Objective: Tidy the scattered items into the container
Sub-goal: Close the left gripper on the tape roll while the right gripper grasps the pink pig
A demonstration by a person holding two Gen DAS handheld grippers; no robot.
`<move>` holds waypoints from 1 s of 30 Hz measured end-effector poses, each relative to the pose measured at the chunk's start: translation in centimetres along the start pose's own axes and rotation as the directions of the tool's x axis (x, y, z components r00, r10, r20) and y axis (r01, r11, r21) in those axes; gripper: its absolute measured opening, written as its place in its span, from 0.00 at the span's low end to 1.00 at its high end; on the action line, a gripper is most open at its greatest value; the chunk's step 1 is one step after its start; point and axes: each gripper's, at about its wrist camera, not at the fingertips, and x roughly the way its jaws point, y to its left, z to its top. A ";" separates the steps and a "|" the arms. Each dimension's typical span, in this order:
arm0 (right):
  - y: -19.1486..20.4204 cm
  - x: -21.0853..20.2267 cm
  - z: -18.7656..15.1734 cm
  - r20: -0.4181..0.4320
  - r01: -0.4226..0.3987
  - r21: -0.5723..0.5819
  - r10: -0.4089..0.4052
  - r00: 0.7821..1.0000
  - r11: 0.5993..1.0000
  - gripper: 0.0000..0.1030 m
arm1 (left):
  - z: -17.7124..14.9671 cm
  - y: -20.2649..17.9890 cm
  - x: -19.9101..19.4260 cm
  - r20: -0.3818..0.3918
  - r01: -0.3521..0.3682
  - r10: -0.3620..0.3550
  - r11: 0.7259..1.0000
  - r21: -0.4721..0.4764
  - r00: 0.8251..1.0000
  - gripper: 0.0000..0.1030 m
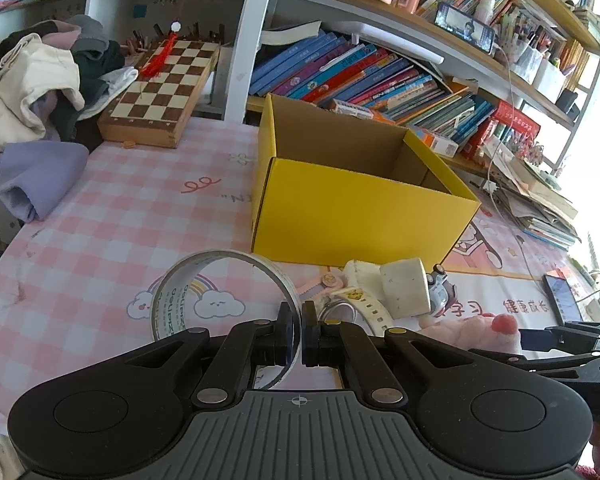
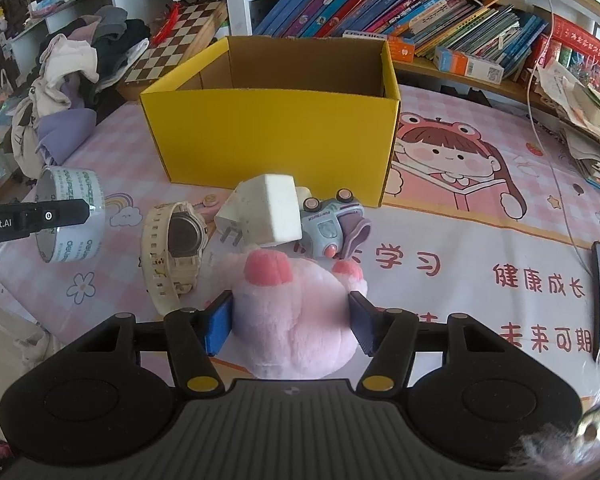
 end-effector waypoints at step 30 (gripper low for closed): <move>1.9 -2.8 0.4 0.092 0.061 -0.028 -0.058 0.994 0.998 0.54 | -0.1 0.1 -1.4 0.044 0.068 -0.071 0.996 0.063 0.997 0.02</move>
